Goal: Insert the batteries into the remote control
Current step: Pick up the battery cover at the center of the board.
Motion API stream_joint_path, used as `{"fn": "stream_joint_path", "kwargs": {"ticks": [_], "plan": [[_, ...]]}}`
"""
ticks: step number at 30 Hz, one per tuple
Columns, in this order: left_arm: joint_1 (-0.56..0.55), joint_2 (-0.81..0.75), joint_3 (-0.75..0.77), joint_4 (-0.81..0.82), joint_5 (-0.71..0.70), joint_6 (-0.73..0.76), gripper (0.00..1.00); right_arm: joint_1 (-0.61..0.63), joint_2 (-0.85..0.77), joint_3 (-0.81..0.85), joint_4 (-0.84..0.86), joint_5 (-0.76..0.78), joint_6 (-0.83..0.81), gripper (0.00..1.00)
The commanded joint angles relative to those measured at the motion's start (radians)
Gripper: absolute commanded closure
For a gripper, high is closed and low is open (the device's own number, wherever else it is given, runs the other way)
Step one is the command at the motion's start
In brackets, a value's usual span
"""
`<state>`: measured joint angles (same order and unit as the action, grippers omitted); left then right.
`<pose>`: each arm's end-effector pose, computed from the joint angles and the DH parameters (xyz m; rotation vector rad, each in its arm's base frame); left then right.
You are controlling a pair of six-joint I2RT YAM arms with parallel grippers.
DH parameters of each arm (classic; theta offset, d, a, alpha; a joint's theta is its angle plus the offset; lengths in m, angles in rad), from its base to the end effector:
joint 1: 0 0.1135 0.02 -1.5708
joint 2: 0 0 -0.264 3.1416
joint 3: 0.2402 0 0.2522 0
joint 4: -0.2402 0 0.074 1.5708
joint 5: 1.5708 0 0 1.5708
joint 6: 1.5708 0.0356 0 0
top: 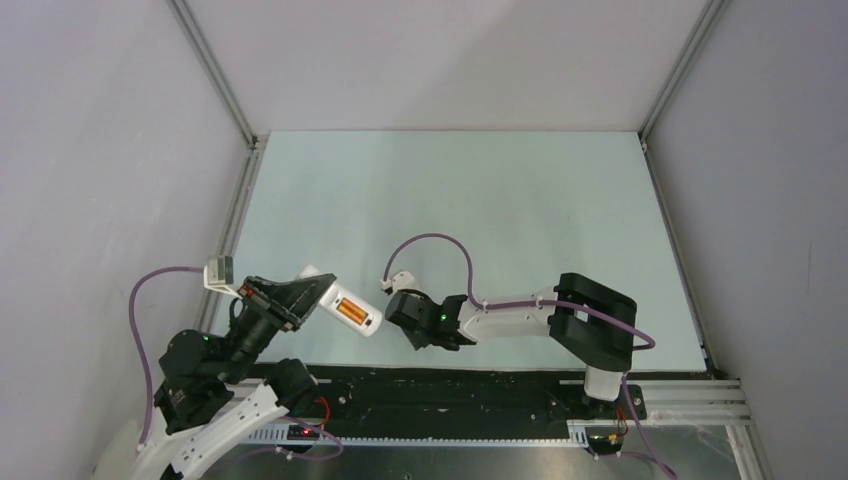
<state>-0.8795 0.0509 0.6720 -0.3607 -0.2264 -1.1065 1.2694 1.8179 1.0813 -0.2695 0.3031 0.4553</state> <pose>0.0225 -0.0147 0.3463 -0.3830 1.4377 -1.5131 0.1182 0.3446 0.1582 -0.9000 2.3711 0.3064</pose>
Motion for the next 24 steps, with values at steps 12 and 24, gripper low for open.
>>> {"fn": "stream_joint_path", "kwargs": {"ticks": [12, 24], "plan": [[0.002, 0.071, -0.071, 0.022, -0.059, -0.06, 0.99, -0.032, -0.258, -0.011, -0.189, 0.018, -0.044, 0.71], [0.002, 0.092, -0.364, 0.312, -0.024, -0.202, 1.0, -0.04, -0.686, -0.089, -0.437, 0.054, -0.057, 0.71]]}}
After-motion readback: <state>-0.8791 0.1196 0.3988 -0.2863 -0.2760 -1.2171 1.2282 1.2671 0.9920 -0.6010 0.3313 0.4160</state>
